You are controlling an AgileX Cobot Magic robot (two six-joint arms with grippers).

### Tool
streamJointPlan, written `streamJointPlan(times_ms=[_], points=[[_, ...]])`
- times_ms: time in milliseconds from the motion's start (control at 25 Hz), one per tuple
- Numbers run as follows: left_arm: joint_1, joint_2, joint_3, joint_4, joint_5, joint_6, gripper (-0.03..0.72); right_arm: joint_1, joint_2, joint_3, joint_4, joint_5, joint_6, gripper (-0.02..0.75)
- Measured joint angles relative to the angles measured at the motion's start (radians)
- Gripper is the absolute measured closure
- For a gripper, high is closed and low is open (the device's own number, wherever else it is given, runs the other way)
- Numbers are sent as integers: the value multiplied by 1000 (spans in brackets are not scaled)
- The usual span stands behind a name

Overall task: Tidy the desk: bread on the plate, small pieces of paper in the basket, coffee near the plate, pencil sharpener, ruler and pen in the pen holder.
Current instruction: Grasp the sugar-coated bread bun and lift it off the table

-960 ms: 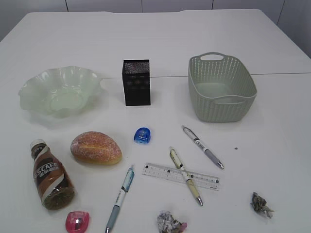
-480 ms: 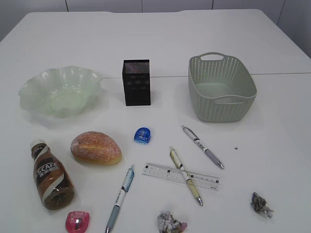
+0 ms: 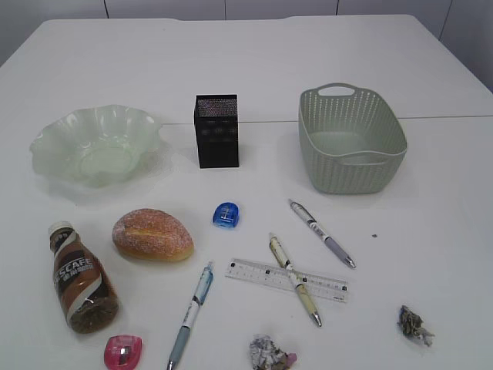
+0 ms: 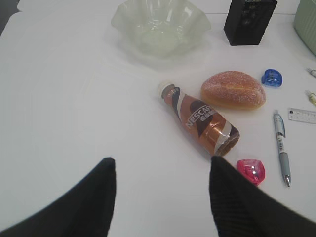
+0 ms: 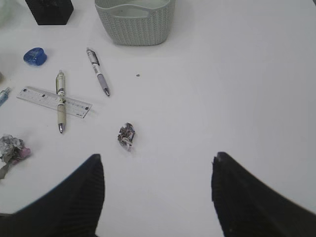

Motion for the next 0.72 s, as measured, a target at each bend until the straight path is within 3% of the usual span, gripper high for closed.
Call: streamJointPlan(times_ms=[720], points=[[0, 0, 0, -4, 0, 0, 271, 0, 0, -4, 9, -11, 0, 239]])
